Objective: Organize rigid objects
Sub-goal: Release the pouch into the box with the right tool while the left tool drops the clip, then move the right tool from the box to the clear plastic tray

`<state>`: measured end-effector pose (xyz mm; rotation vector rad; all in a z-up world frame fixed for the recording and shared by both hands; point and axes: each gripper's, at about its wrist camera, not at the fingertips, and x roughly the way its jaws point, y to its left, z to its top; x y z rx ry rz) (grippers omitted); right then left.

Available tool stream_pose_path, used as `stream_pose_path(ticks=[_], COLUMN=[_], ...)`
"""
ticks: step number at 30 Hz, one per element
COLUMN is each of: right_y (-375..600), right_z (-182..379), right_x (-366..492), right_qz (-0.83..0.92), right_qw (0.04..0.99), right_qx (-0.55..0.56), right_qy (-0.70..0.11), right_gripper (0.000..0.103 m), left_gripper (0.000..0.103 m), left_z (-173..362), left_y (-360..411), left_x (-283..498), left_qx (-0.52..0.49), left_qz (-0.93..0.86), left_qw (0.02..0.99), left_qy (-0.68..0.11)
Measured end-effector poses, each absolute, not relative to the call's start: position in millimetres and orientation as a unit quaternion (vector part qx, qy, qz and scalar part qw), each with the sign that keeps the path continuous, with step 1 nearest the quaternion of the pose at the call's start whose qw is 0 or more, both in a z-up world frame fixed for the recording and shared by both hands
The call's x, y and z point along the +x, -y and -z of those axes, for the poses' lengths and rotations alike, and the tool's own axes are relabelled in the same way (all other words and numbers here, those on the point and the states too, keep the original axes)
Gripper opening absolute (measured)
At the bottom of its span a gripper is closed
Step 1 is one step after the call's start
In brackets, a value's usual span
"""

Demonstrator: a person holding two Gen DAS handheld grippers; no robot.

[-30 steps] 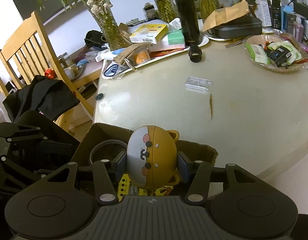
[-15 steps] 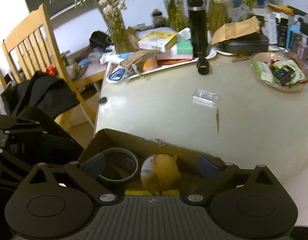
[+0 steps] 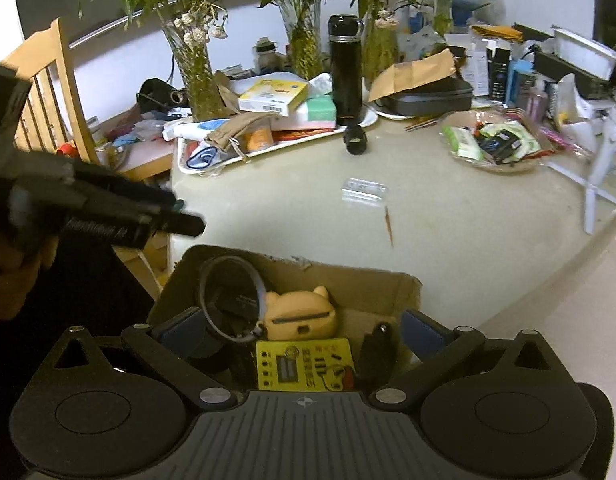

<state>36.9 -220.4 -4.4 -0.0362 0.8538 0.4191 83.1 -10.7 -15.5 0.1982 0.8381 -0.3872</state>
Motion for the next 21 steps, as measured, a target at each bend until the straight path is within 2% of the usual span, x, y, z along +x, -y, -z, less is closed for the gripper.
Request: stream_pose_path(ticks=[15, 21], right_y=[242, 244], right_z=[0, -6], right_x=[42, 57], right_qz=[-0.199, -0.215], right_qw=[0.894, 0.897], right_qx=[0.017, -0.002], right_qy=[-0.402, -0.385], right_gripper=[0.103, 0.103], left_gripper=[0.050, 0.050], left_z=[12, 14], left_y=[9, 4], left_x=[87, 88], left_qx=[0.083, 0.063], left_qz=[0.188, 0.177], left_qw=[0.895, 0.897], left_qy=[-0.397, -0.401])
